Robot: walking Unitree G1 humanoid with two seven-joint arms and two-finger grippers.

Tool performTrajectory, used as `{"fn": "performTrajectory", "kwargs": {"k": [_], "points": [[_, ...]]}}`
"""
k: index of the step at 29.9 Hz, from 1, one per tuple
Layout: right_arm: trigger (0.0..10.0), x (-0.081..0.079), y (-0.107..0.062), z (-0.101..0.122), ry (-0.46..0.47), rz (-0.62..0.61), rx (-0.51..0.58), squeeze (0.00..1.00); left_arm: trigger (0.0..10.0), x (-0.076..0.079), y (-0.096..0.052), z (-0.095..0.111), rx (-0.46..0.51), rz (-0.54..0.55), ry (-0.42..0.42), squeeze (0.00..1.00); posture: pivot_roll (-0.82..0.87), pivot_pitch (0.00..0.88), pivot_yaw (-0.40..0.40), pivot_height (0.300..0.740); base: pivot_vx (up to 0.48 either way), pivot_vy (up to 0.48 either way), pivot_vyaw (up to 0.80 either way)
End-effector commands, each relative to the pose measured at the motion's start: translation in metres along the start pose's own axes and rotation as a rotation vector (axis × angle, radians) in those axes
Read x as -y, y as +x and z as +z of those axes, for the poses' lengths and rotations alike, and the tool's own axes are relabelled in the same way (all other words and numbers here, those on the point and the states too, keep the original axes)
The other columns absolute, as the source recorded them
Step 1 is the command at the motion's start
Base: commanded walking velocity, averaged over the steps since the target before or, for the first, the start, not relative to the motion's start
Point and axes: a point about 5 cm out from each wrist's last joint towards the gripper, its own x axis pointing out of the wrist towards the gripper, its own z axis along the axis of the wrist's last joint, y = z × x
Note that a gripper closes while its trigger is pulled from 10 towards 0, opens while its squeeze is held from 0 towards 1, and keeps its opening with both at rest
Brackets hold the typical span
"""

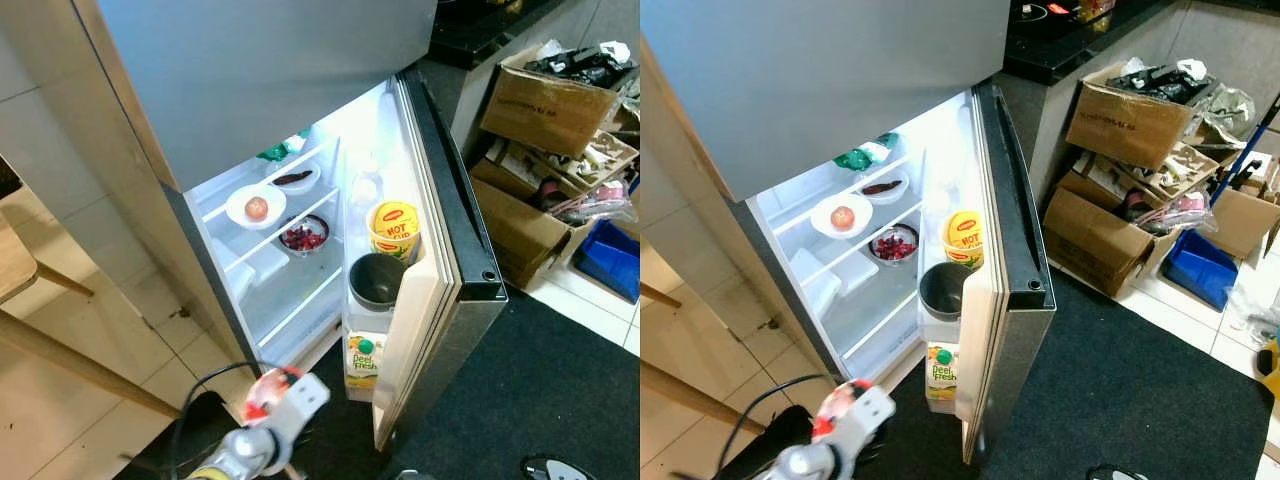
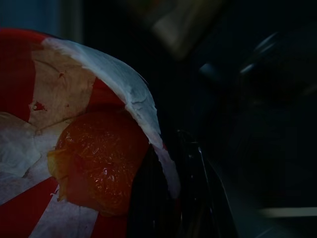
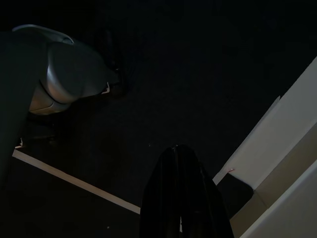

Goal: Restocking fridge

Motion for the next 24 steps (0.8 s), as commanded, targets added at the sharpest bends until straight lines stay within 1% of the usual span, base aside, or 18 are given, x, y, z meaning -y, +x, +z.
{"fn": "performTrajectory", "kwargs": {"k": [1, 2, 4, 5, 7, 9, 17, 20, 24], "points": [[10.0, -0.002, 0.000, 0.000, -0.013, 0.005, 0.005, 0.00, 10.0, -0.009, -0.004, -0.008, -0.018, 0.070, -0.051, 0.00, -0.04, 0.066, 0.024, 0.740, 0.000, 0.000, 0.00], [10.0, -0.002, 0.000, 0.000, -0.013, 0.005, 0.005, 0.00, 10.0, -0.009, -0.004, -0.008, -0.018, 0.070, -0.051, 0.00, -0.04, 0.066, 0.024, 0.740, 0.000, 0.000, 0.00], [10.0, -0.001, 0.000, 0.002, -0.029, 0.010, 0.015, 0.00, 10.0, -0.017, -0.006, -0.009, -0.004, 0.142, -0.139, 0.00, -0.04, 0.068, 0.019, 0.740, 0.000, 0.000, 0.00], [10.0, -0.002, 0.000, 0.005, -0.048, 0.021, 0.023, 0.00, 10.0, -0.020, -0.007, -0.008, 0.004, 0.170, -0.168, 0.00, -0.04, 0.068, 0.019, 0.740, 0.000, 0.000, -0.56], [10.0, -0.003, 0.001, 0.007, -0.062, 0.030, 0.029, 0.00, 10.0, -0.022, -0.007, -0.007, 0.009, 0.185, -0.181, 0.00, -0.04, 0.068, 0.019, 0.740, 0.000, 0.000, -0.56], [10.0, -0.005, 0.001, 0.009, -0.072, 0.039, 0.032, 0.00, 10.0, -0.025, -0.007, -0.005, 0.007, 0.203, -0.169, 0.00, -0.04, 0.068, 0.019, 0.740, 0.000, 0.000, -0.79], [10.0, -0.006, 0.001, 0.010, -0.075, 0.045, 0.030, 0.00, 10.0, -0.027, -0.007, -0.003, 0.005, 0.241, -0.176, 0.00, -0.05, 0.067, 0.019, 0.740, 0.000, 0.000, -0.79], [10.0, -0.006, 0.001, 0.005, -0.076, 0.047, 0.019, 0.00, 10.0, -0.031, -0.008, -0.001, 0.002, 0.282, -0.175, 0.00, -0.05, 0.065, 0.019, 0.740, 0.000, 0.000, -0.79], [10.0, -0.005, 0.001, 0.001, -0.073, 0.047, 0.011, 0.00, 10.0, -0.033, -0.009, -0.002, -0.008, 0.302, -0.172, 0.00, -0.05, 0.065, 0.019, 0.740, 0.000, 0.000, -0.79]]}}
